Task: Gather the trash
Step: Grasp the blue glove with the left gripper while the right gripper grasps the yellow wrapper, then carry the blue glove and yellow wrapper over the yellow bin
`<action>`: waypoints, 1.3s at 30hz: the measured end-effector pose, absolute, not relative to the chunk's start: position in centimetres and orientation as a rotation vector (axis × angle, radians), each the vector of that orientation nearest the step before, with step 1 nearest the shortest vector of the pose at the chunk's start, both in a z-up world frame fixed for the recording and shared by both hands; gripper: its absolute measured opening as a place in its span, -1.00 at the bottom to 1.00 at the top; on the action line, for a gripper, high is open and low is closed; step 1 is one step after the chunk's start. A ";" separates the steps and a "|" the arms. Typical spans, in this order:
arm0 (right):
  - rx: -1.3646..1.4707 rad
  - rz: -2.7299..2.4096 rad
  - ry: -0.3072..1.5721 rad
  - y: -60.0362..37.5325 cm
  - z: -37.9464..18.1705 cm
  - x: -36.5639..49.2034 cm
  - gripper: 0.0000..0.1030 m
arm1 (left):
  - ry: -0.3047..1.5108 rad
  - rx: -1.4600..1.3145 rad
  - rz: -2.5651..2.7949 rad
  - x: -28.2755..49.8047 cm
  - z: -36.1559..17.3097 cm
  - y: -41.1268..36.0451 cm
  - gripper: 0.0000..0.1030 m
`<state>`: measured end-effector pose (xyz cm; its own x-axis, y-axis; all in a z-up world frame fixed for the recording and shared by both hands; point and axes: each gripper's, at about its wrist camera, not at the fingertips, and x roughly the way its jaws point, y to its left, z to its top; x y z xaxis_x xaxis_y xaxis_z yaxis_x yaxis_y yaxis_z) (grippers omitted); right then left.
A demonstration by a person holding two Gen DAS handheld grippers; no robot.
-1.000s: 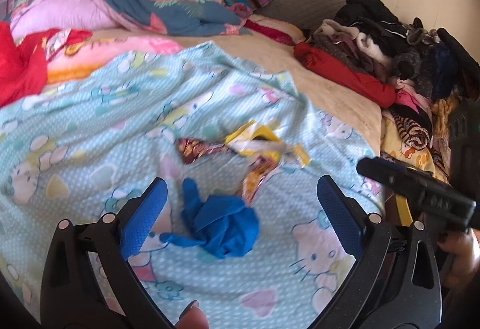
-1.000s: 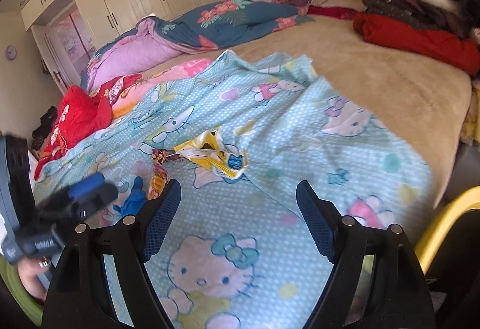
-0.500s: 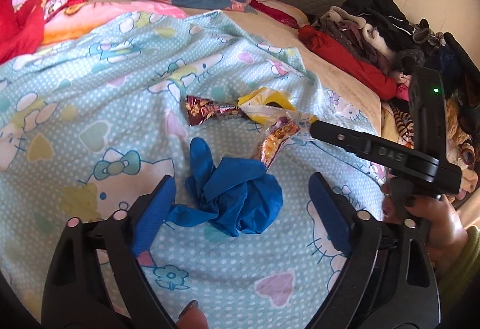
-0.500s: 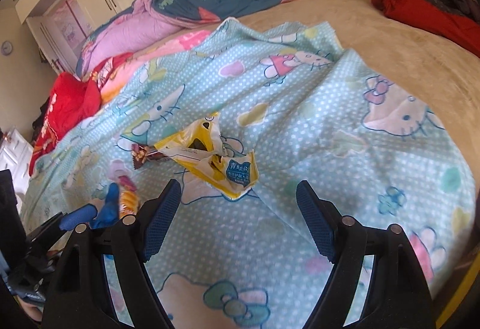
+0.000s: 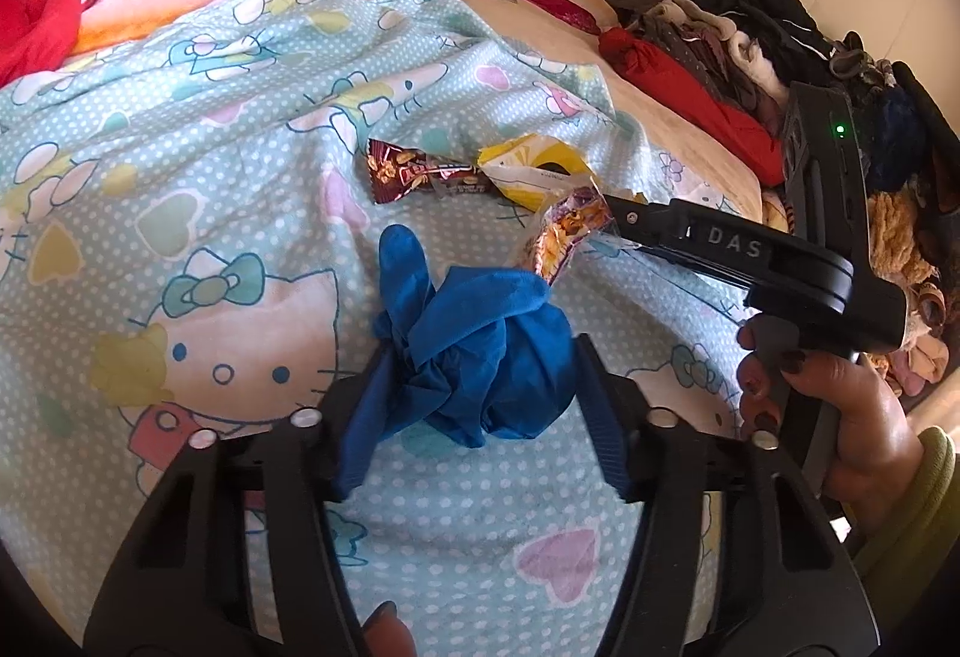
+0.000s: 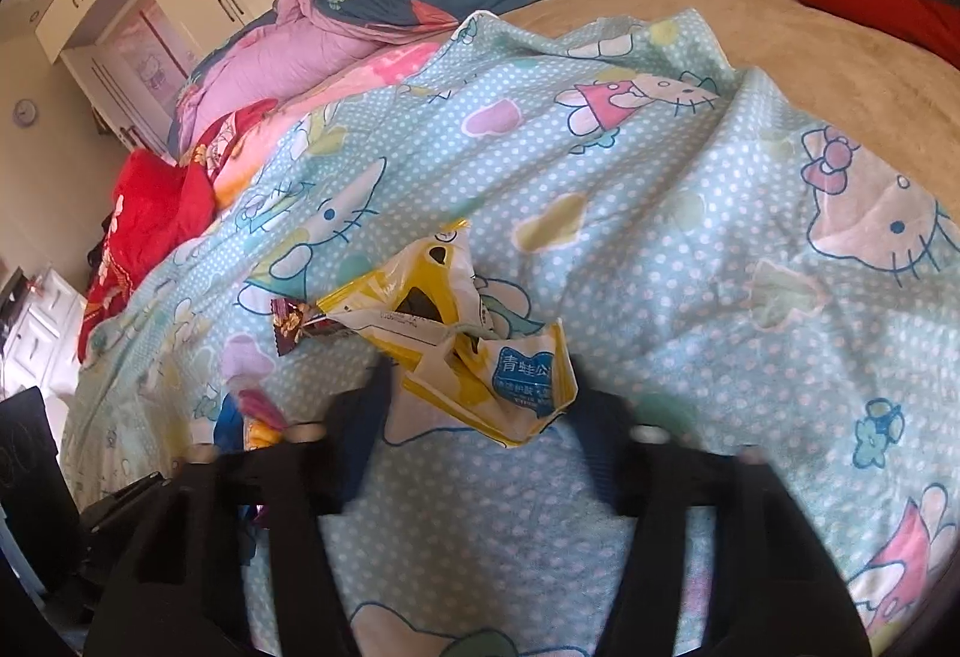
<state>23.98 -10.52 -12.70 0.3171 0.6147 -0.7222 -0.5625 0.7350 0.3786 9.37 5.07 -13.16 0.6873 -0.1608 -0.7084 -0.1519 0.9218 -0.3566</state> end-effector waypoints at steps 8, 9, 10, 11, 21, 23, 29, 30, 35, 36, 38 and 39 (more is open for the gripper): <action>-0.001 0.758 0.886 -11.6 -10.1 21.4 -0.43 | 0.804 -0.404 -0.045 9.1 -12.5 4.0 -0.47; -0.008 0.757 0.878 -11.8 -9.9 21.0 -0.43 | 0.790 -0.398 -0.058 9.1 -12.1 3.8 -0.48; -0.015 0.749 0.866 -12.2 -9.5 20.5 -0.43 | 0.783 -0.393 -0.066 9.2 -11.9 3.4 -0.50; -0.016 0.741 0.857 -12.6 -9.3 20.2 -0.43 | 0.777 -0.385 -0.073 9.2 -11.6 3.2 -0.52; 0.066 0.671 0.807 -17.5 -6.5 18.7 -0.44 | 0.734 -0.336 -0.129 8.6 -9.5 0.6 -0.57; 0.090 0.660 0.795 -18.5 -5.9 18.4 -0.44 | 0.725 -0.328 -0.138 8.5 -9.0 0.1 -0.58; 0.142 0.627 0.771 -21.1 -4.7 17.5 -0.44 | 0.685 -0.310 -0.161 7.9 -7.2 -1.0 -0.59; 0.151 0.624 0.768 -21.5 -4.5 17.4 -0.44 | 0.677 -0.310 -0.165 7.9 -6.9 -1.1 -0.59; 0.187 0.610 0.745 -23.4 -3.5 16.9 -0.44 | 0.657 -0.302 -0.179 7.8 -5.7 -2.0 -0.59; 0.192 0.608 0.740 -23.7 -3.4 16.8 -0.44 | 0.652 -0.299 -0.183 7.8 -5.4 -2.3 -0.59; 0.204 0.601 0.729 -24.5 -3.0 16.6 -0.44 | 0.647 -0.298 -0.189 7.8 -5.1 -2.6 -0.59; 0.209 0.599 0.725 -24.8 -2.9 16.5 -0.44 | 0.642 -0.295 -0.193 7.8 -4.9 -2.9 -0.59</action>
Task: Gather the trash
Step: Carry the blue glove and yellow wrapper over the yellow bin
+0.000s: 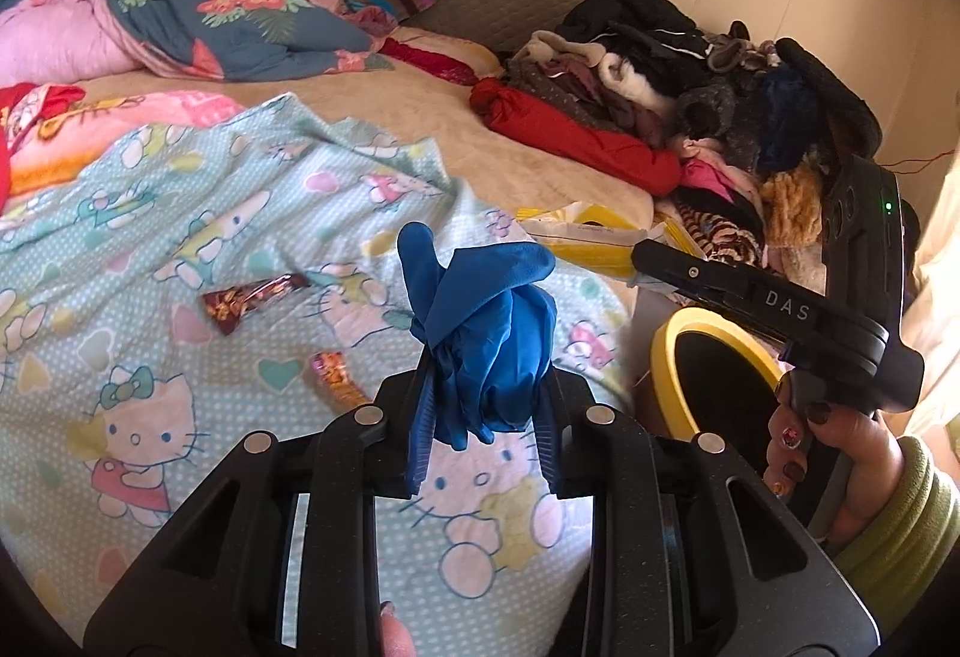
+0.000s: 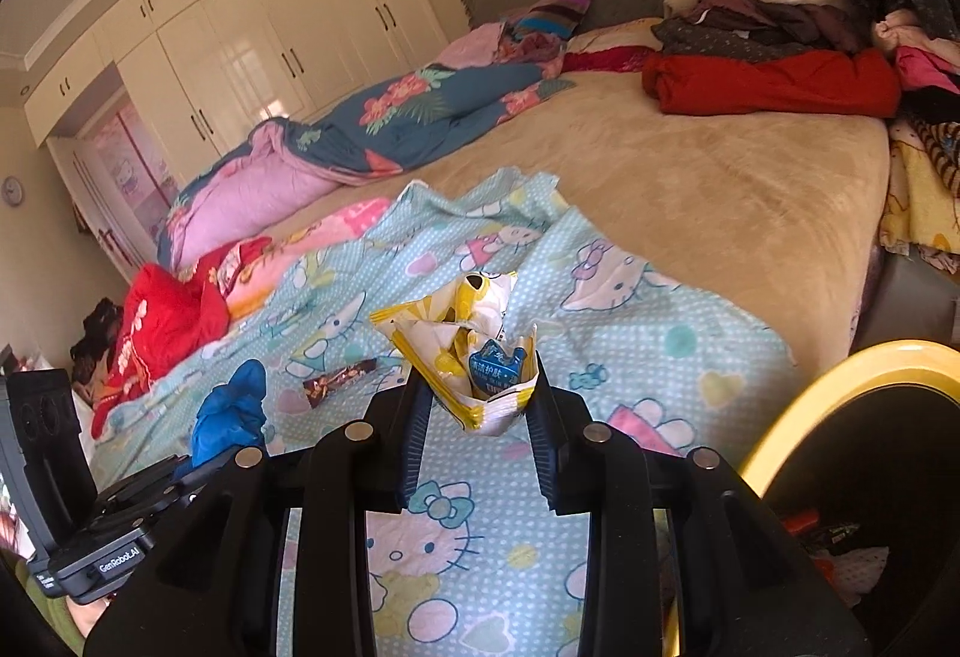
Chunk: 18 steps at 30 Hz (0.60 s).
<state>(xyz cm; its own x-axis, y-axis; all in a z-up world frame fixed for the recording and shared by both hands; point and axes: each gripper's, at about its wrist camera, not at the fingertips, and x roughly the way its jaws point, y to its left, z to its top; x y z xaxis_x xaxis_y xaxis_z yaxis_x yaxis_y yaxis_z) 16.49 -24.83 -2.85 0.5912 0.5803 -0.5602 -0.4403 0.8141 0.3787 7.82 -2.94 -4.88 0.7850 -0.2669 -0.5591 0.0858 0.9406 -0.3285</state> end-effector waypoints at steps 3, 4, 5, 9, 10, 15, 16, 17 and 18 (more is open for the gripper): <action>0.220 0.588 0.705 -25.8 -2.3 16.2 -0.44 | 0.636 -0.291 -0.204 7.8 -4.5 -3.5 -0.59; 0.226 0.586 0.699 -26.2 -2.0 16.1 -0.44 | 0.634 -0.289 -0.207 7.9 -4.3 -3.8 -0.59; 0.232 0.584 0.695 -26.5 -1.9 16.0 -0.44 | 0.633 -0.289 -0.209 7.9 -4.3 -4.0 -0.59; 0.249 0.573 0.688 -27.5 -1.5 15.7 -0.44 | 0.624 -0.283 -0.227 8.0 -3.8 -4.9 -0.59; 0.253 0.569 0.689 -27.8 -1.4 15.5 -0.44 | 0.621 -0.281 -0.230 8.0 -3.7 -5.2 -0.59; 0.272 0.542 0.685 -29.4 -1.1 15.0 -0.44 | 0.617 -0.271 -0.253 8.0 -3.4 -6.3 -0.59; 0.274 0.536 0.683 -29.7 -1.0 14.8 -0.44 | 0.616 -0.268 -0.258 7.9 -3.4 -6.5 -0.59; 0.276 0.529 0.682 -30.1 -1.0 14.6 -0.44 | 0.615 -0.266 -0.261 7.9 -3.4 -6.8 -0.59; 0.281 0.523 0.680 -30.5 -0.9 14.4 -0.44 | 0.615 -0.262 -0.266 7.9 -3.3 -7.0 -0.59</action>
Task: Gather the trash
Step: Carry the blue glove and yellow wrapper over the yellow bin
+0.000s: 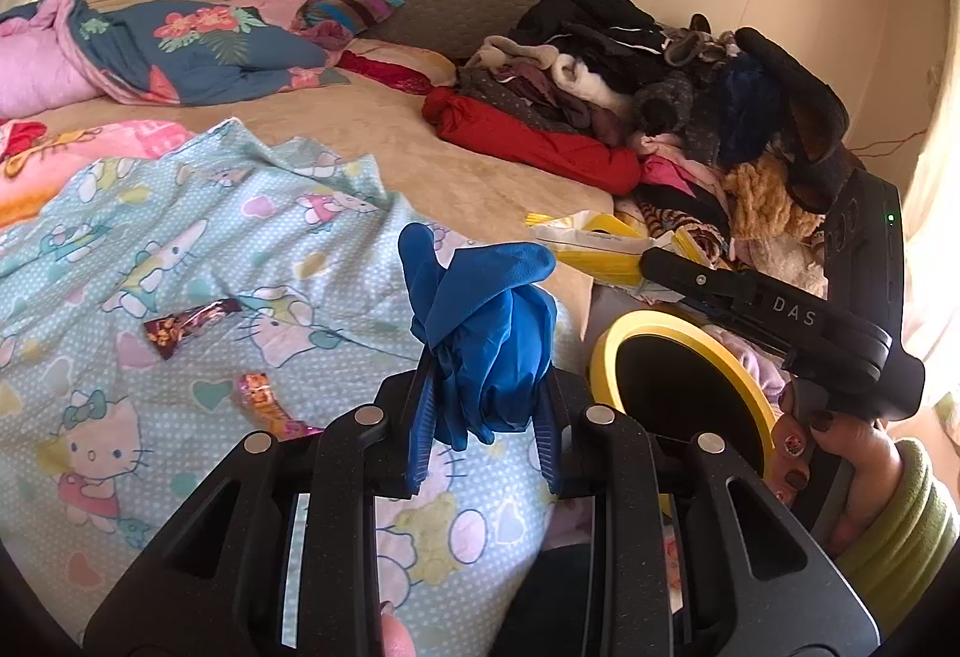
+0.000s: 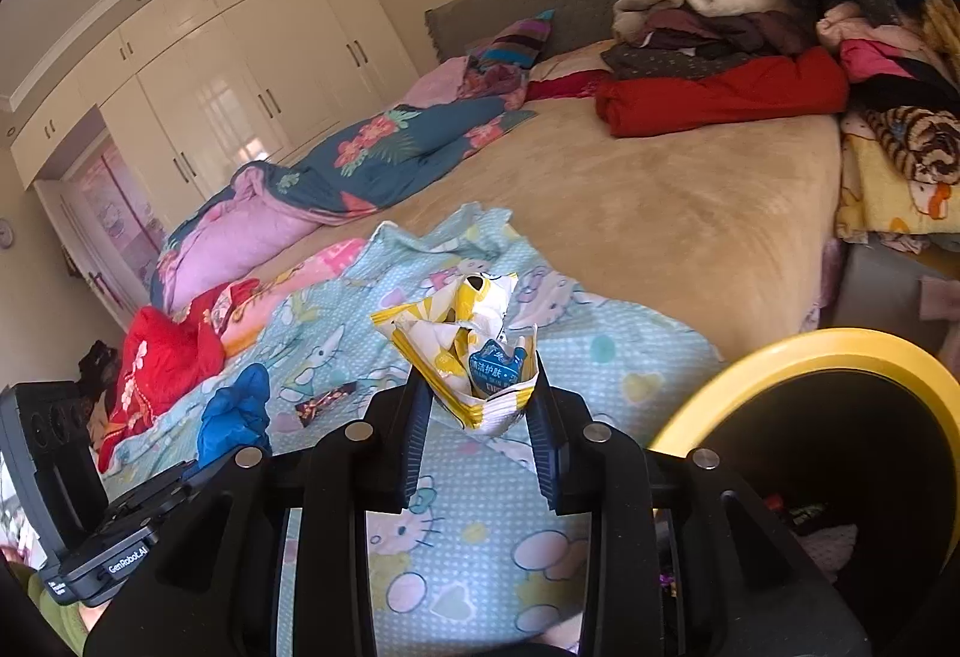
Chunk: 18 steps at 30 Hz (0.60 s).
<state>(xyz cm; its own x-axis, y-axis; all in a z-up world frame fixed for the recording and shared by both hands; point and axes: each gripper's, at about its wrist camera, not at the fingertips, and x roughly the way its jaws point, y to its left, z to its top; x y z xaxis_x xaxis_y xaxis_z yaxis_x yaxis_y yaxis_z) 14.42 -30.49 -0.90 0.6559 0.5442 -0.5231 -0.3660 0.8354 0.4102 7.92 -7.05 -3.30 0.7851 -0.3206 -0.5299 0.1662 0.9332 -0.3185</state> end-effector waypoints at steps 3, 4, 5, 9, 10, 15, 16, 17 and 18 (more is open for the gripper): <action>0.301 0.503 0.681 -31.7 -0.9 13.8 -0.44 | 0.614 -0.258 -0.276 7.9 -3.2 -7.6 -0.59; 0.307 0.494 0.683 -32.2 -0.9 13.6 -0.44 | 0.613 -0.257 -0.278 7.9 -3.2 -7.7 -0.59; 0.315 0.488 0.685 -32.7 -0.9 13.4 -0.44 | 0.613 -0.256 -0.280 7.9 -3.2 -7.9 -0.59; 0.325 0.458 0.689 -34.0 -0.9 12.9 -0.44 | 0.613 -0.250 -0.293 7.9 -3.1 -8.7 -0.59; 0.328 0.450 0.692 -34.3 -0.8 12.8 -0.44 | 0.613 -0.248 -0.297 7.9 -3.0 -8.9 -0.59; 0.334 0.423 0.692 -35.8 -0.7 12.1 -0.49 | 0.614 -0.240 -0.315 8.0 -2.9 -10.0 -0.59; 0.334 0.415 0.694 -36.1 -0.7 11.9 -0.49 | 0.615 -0.240 -0.319 8.1 -2.9 -10.3 -0.59; 0.332 0.407 0.695 -36.4 -0.7 11.8 -0.49 | 0.615 -0.239 -0.321 8.2 -2.9 -10.5 -0.59; 0.331 0.399 0.694 -36.8 -0.8 11.7 -0.49 | 0.614 -0.236 -0.325 8.2 -2.9 -10.8 -0.59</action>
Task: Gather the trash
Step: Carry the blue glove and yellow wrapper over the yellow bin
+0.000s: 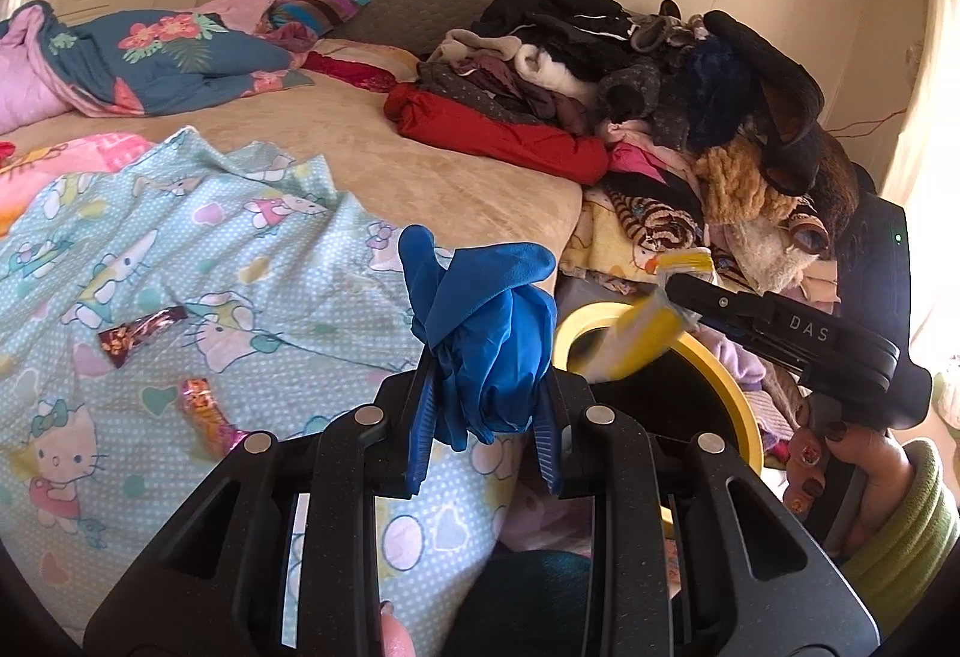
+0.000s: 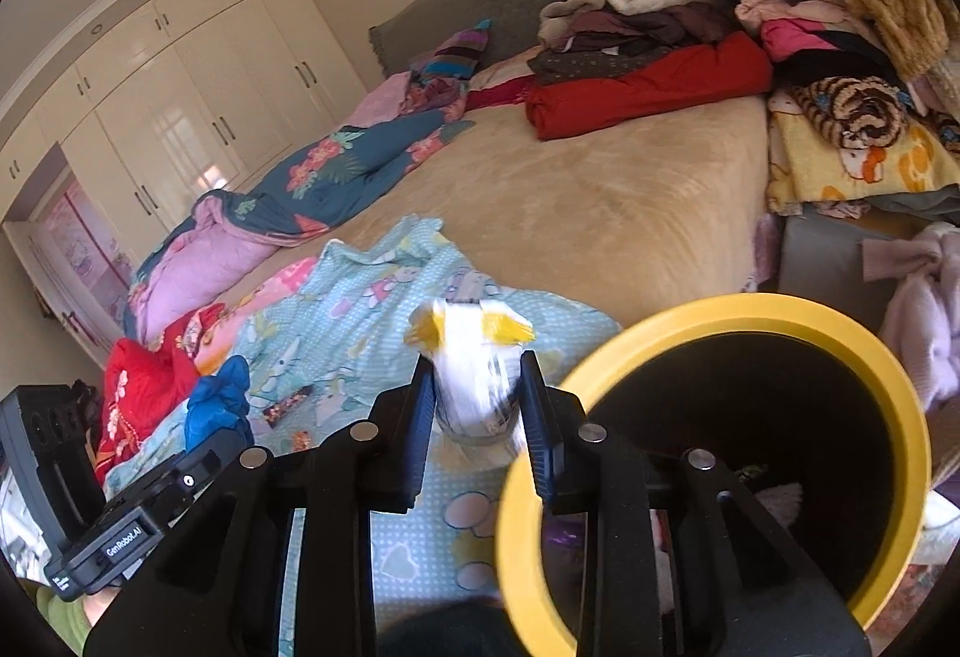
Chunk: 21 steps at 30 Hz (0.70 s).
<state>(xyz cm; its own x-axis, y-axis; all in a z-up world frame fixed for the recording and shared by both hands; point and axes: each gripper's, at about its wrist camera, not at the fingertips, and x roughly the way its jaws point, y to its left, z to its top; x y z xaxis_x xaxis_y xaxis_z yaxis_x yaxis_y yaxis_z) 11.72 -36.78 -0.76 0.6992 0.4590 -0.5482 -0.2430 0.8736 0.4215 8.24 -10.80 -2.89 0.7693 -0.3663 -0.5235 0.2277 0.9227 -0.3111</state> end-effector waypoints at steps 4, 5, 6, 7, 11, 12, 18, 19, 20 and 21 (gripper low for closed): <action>0.311 0.337 0.689 -38.4 -0.9 11.5 -0.51 | 0.622 -0.224 -0.343 8.8 -3.1 -12.2 -0.59; 0.310 0.316 0.685 -38.9 -0.8 11.4 -0.51 | 0.628 -0.224 -0.351 9.0 -3.3 -12.6 -0.59; 0.314 0.307 0.683 -39.3 -0.9 11.4 -0.51 | 0.634 -0.225 -0.363 9.2 -3.4 -13.2 -0.59; 0.327 0.298 0.684 -40.0 -1.0 11.4 -0.51 | 0.638 -0.217 -0.373 9.4 -3.5 -13.9 -0.59; 0.377 0.247 0.693 -42.4 -1.5 11.3 -0.51 | 0.647 -0.186 -0.420 9.9 -3.8 -16.5 -0.59; 0.391 0.235 0.697 -43.1 -1.7 11.4 -0.51 | 0.650 -0.180 -0.434 10.1 -3.9 -17.2 -0.59; 0.483 0.184 0.704 -46.3 -2.5 11.3 -0.51 | 0.674 -0.145 -0.492 11.1 -4.7 -20.8 -0.59; 0.495 0.175 0.705 -46.7 -2.7 11.3 -0.51 | 0.678 -0.142 -0.498 11.2 -4.8 -21.2 -0.59; 0.504 0.165 0.705 -47.1 -2.8 11.3 -0.51 | 0.681 -0.140 -0.504 11.3 -5.0 -21.5 -0.59; 0.511 0.160 0.705 -47.4 -2.9 11.3 -0.51 | 0.687 -0.136 -0.514 11.5 -5.2 -22.1 -0.59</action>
